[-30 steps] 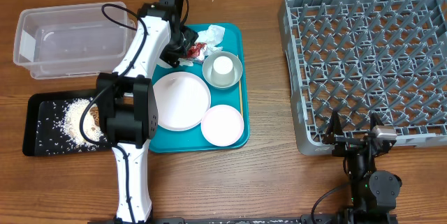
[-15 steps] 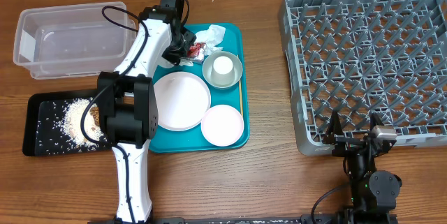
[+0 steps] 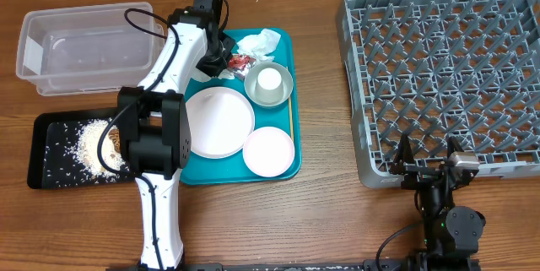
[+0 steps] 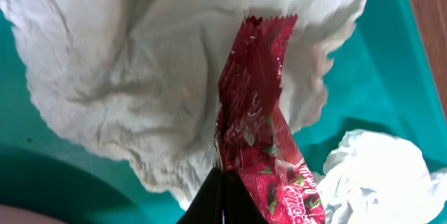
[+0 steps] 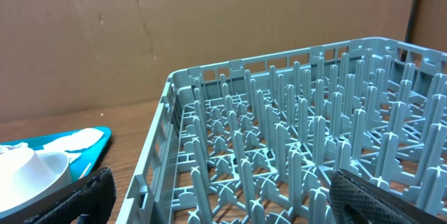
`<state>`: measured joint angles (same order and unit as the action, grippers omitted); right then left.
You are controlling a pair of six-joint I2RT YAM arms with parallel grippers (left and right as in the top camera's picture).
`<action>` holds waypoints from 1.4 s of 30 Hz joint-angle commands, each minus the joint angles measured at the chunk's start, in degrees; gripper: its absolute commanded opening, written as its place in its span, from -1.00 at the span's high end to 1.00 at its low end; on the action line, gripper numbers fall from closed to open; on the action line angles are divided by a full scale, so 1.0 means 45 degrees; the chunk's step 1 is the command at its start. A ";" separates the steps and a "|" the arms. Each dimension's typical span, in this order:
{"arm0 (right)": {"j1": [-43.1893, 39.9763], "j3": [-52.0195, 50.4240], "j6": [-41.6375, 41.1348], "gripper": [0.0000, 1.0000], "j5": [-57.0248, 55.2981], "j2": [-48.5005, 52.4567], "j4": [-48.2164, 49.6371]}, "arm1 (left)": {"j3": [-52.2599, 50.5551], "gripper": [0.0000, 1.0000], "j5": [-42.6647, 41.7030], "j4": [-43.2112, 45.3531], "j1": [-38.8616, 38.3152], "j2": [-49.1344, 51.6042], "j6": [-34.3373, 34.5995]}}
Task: Sort waste into correct bins and load items into the dishwasher
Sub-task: 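Carry the red wrapper left and drop it into the clear bin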
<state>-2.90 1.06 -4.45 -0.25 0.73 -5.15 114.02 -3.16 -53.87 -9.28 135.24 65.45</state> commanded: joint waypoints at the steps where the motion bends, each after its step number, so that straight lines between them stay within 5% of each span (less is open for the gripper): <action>1: 0.0034 -0.0131 0.0039 -1.00 -0.0019 -0.0126 0.0068 | 0.0359 0.92 -0.0695 -0.0325 0.0010 -0.0223 -0.0403; 8: 0.0034 -0.0131 0.0039 -1.00 -0.0019 -0.0126 0.0068 | 0.1287 0.92 -0.0539 -0.2079 0.0087 -0.1044 -0.0500; 21: 0.0034 -0.0131 0.0039 -1.00 -0.0019 -0.0126 0.0068 | 0.1336 0.92 -0.0165 -0.2297 0.1365 -0.3157 -0.0835; 40: 0.0034 -0.0131 0.0039 -1.00 -0.0019 -0.0126 0.0068 | 0.1336 0.92 0.0151 -0.1477 0.6436 -0.3220 -0.0928; 42: 0.0034 -0.0131 0.0039 -1.00 -0.0019 -0.0126 0.0068 | 0.1331 0.67 0.0194 -0.1438 0.6747 -0.3220 -0.0928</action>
<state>-2.90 1.06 -4.45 -0.25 0.73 -5.17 119.00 -3.18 -60.45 20.18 122.02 62.06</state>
